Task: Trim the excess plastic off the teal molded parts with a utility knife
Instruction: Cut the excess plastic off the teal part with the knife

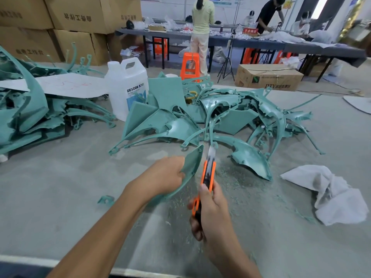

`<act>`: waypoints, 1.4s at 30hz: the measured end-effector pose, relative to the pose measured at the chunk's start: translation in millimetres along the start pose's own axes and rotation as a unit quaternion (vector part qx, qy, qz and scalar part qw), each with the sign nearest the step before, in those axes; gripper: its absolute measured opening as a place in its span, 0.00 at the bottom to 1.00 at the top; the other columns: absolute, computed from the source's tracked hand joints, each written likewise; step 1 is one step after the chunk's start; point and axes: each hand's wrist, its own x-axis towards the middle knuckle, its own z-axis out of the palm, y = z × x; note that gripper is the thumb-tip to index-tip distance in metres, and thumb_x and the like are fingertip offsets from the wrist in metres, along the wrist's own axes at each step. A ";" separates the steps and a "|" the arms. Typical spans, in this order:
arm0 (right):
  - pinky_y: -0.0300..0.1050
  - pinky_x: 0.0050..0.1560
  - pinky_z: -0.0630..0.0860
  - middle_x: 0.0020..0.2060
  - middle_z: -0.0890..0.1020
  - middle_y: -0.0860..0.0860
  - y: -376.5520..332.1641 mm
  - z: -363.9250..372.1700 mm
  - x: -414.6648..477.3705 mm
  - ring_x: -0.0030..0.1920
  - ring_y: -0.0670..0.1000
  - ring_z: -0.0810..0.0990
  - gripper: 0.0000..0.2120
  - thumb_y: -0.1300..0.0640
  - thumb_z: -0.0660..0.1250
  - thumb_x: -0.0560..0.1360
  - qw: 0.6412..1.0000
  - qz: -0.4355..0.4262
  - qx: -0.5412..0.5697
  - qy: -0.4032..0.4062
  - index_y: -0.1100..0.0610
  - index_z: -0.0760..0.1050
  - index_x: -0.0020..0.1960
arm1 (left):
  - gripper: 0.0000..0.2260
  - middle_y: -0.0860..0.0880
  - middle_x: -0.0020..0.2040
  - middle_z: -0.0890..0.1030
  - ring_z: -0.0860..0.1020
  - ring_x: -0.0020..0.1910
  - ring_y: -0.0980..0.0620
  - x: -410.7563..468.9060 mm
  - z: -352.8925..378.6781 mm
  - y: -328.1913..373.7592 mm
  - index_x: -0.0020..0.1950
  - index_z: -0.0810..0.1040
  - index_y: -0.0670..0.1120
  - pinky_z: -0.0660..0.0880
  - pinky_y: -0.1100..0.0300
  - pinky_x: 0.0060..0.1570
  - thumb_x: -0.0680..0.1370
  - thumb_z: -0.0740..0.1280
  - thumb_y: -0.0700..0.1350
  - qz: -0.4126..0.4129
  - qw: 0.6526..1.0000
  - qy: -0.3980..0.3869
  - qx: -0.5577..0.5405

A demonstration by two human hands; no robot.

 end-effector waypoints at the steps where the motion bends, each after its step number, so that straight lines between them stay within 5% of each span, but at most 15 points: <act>1: 0.35 0.22 0.60 0.31 0.78 0.50 6.0 -0.2 0.6 0.22 0.49 0.67 0.07 0.51 0.55 0.85 0.999 0.031 -0.004 0.001 0.46 0.71 0.53 | 0.06 0.46 0.41 0.76 0.75 0.39 0.47 -1.1 0.1 0.3 0.44 0.69 0.44 0.73 0.51 0.39 0.81 0.62 0.43 -0.004 1.000 -0.002 0.001; 5: 0.34 0.21 0.59 0.30 0.77 0.50 0.3 1.6 -4.3 0.21 0.47 0.66 0.11 0.50 0.55 0.85 0.999 0.006 -0.026 -0.039 0.41 0.73 0.47 | 0.04 0.45 0.43 0.77 0.76 0.42 0.45 -0.9 0.0 2.3 0.46 0.70 0.44 0.74 0.51 0.42 0.81 0.61 0.43 -0.011 1.000 -0.001 0.012; 9: 0.38 0.21 0.66 0.33 0.78 0.50 -25.8 -4.8 -12.2 0.23 0.48 0.70 0.10 0.44 0.58 0.82 0.986 -0.128 -0.033 -0.099 0.38 0.73 0.62 | 0.08 0.44 0.54 0.81 0.78 0.52 0.42 -0.2 -0.6 7.7 0.58 0.72 0.44 0.76 0.49 0.54 0.82 0.61 0.46 -0.026 0.999 -0.024 0.034; 13: 0.46 0.27 0.75 0.35 0.81 0.53 -14.7 -29.1 -4.3 0.30 0.53 0.76 0.12 0.52 0.58 0.85 0.990 -0.132 -0.049 -0.031 0.35 0.73 0.60 | 0.08 0.47 0.42 0.77 0.74 0.37 0.50 -10.1 -3.7 4.3 0.51 0.63 0.53 0.70 0.53 0.33 0.78 0.60 0.42 -0.027 0.996 -0.021 -0.085; 15: 0.47 0.27 0.75 0.39 0.82 0.52 -0.8 -45.8 -3.5 0.30 0.52 0.77 0.16 0.55 0.59 0.84 0.989 -0.115 -0.093 0.001 0.34 0.71 0.64 | 0.09 0.51 0.40 0.76 0.72 0.34 0.53 -15.9 -2.4 -2.1 0.47 0.64 0.55 0.67 0.55 0.32 0.77 0.62 0.43 -0.028 0.988 0.008 -0.150; 18: 0.46 0.29 0.72 0.40 0.82 0.49 15.3 -65.5 -2.8 0.28 0.47 0.75 0.16 0.50 0.60 0.82 0.968 -0.141 -0.204 0.030 0.32 0.69 0.65 | 0.05 0.58 0.46 0.82 0.79 0.43 0.57 -24.1 7.1 -14.3 0.53 0.76 0.57 0.77 0.54 0.46 0.79 0.67 0.48 -0.035 0.974 0.094 -0.204; 21: 0.37 0.32 0.72 0.38 0.81 0.42 10.7 -67.8 1.0 0.31 0.43 0.77 0.13 0.38 0.58 0.78 0.930 -0.191 -0.312 0.042 0.30 0.68 0.62 | 0.09 0.60 0.50 0.85 0.82 0.48 0.63 -29.7 12.8 -21.5 0.60 0.82 0.54 0.78 0.58 0.52 0.80 0.69 0.51 -0.028 0.958 0.083 -0.273; 23: 0.36 0.33 0.72 0.38 0.81 0.40 1.7 -64.4 7.0 0.32 0.41 0.78 0.15 0.34 0.55 0.76 0.912 -0.206 -0.354 0.032 0.27 0.67 0.63 | 0.04 0.57 0.42 0.85 0.81 0.40 0.61 -30.7 11.7 -22.5 0.51 0.83 0.54 0.76 0.59 0.44 0.81 0.69 0.50 -0.011 0.957 0.058 -0.283; 28: 0.35 0.28 0.67 0.29 0.76 0.39 -7.6 -64.5 30.0 0.27 0.41 0.74 0.18 0.37 0.56 0.79 0.882 -0.231 -0.410 0.029 0.33 0.71 0.68 | 0.20 0.62 0.25 0.74 0.70 0.24 0.65 -33.1 8.4 -19.1 0.32 0.77 0.65 0.63 0.69 0.28 0.82 0.66 0.47 0.013 0.959 0.060 -0.277; 34: 0.35 0.28 0.66 0.28 0.77 0.41 -3.0 -82.4 44.3 0.27 0.42 0.73 0.18 0.39 0.58 0.80 0.889 -0.218 -0.394 0.082 0.36 0.71 0.69 | 0.08 0.54 0.34 0.81 0.76 0.32 0.57 -32.3 10.9 -22.8 0.42 0.82 0.54 0.70 0.58 0.37 0.81 0.68 0.49 -0.008 0.955 0.043 -0.292; 37: 0.33 0.27 0.67 0.30 0.77 0.42 -0.8 -82.7 34.9 0.26 0.43 0.74 0.19 0.34 0.56 0.78 0.881 -0.252 -0.398 0.039 0.29 0.68 0.69 | 0.07 0.47 0.38 0.84 0.77 0.35 0.54 -30.4 11.5 -25.5 0.44 0.82 0.53 0.71 0.57 0.40 0.81 0.68 0.49 -0.005 0.952 0.034 -0.305; 42: 0.41 0.30 0.70 0.28 0.75 0.46 -4.5 -97.1 45.4 0.27 0.43 0.71 0.18 0.39 0.59 0.79 0.887 -0.245 -0.390 0.044 0.32 0.71 0.68 | 0.06 0.54 0.36 0.83 0.78 0.34 0.56 -29.7 14.5 -26.8 0.44 0.81 0.57 0.74 0.56 0.39 0.80 0.68 0.50 -0.008 0.956 0.057 -0.289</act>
